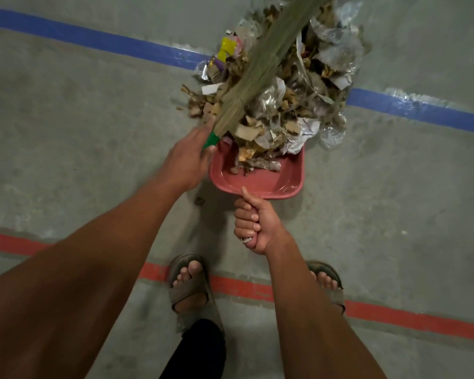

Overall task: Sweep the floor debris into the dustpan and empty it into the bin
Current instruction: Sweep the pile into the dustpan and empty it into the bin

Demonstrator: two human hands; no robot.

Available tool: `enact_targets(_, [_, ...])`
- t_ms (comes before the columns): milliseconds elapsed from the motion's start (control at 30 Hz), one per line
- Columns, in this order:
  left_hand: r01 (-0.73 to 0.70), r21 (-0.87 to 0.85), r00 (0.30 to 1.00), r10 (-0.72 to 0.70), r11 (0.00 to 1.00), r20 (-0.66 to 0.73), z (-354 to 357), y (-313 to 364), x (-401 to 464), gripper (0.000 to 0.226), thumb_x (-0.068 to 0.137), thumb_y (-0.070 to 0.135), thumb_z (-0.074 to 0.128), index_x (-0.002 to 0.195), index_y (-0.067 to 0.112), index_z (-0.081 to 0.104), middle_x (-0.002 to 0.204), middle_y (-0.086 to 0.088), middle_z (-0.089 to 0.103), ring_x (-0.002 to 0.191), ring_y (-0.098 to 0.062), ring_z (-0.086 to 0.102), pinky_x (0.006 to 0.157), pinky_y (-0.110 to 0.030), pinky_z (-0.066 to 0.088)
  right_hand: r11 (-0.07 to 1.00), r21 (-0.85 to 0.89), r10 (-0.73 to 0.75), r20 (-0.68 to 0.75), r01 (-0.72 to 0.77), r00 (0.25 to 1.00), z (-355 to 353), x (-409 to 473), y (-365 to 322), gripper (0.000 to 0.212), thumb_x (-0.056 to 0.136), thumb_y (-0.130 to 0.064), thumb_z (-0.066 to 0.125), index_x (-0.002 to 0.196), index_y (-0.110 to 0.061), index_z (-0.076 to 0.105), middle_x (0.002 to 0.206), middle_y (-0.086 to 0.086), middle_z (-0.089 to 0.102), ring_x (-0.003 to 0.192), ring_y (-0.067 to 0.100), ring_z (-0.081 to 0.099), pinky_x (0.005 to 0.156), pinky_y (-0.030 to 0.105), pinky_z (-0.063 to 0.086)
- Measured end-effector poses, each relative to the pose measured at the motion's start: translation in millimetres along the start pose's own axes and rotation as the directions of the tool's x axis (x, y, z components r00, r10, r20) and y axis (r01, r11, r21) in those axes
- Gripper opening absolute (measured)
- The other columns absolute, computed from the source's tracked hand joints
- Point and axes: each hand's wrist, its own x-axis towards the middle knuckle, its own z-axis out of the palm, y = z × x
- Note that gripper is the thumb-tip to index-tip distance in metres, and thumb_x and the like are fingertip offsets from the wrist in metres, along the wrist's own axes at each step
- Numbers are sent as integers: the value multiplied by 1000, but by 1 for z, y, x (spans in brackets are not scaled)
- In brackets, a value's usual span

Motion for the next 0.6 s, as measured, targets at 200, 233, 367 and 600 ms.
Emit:
enact_targets(200, [-32,-15,997,33,999,73,13,-8,-68,67,106,24,49,164,35,16,144,-3,51,115,-27,60,94,-50,54,998,-64,20,-26,-21,999,-8,-18,-3,43,104,-31,56,68,-21,34,42,-9,27,28,3,22,33,16,14])
enact_targets(233, [-27,-14,998,28,1000,60,12,-7,-74,66,107,25,47,164,35,15,145,-4,50,114,-28,60,92,-50,54,997,-71,24,-30,-26,999,-9,-21,-4,43,104,-29,55,67,-21,34,42,-9,26,28,3,21,33,16,13])
enact_targets(367, [-9,-9,999,8,1000,-36,6,-4,-72,66,107,24,45,164,36,14,149,-3,46,118,-29,57,92,-47,53,993,-107,36,-42,-40,998,-10,-23,-7,42,103,-24,54,66,-21,34,42,-9,24,30,5,14,34,17,11])
enact_targets(600, [-33,26,995,31,999,93,14,-13,-63,69,106,23,48,164,35,14,148,-4,48,116,-30,58,93,-46,53,989,-146,10,-95,-23,995,-7,-20,-5,38,97,-20,57,66,-22,35,41,-10,23,28,3,19,34,17,12])
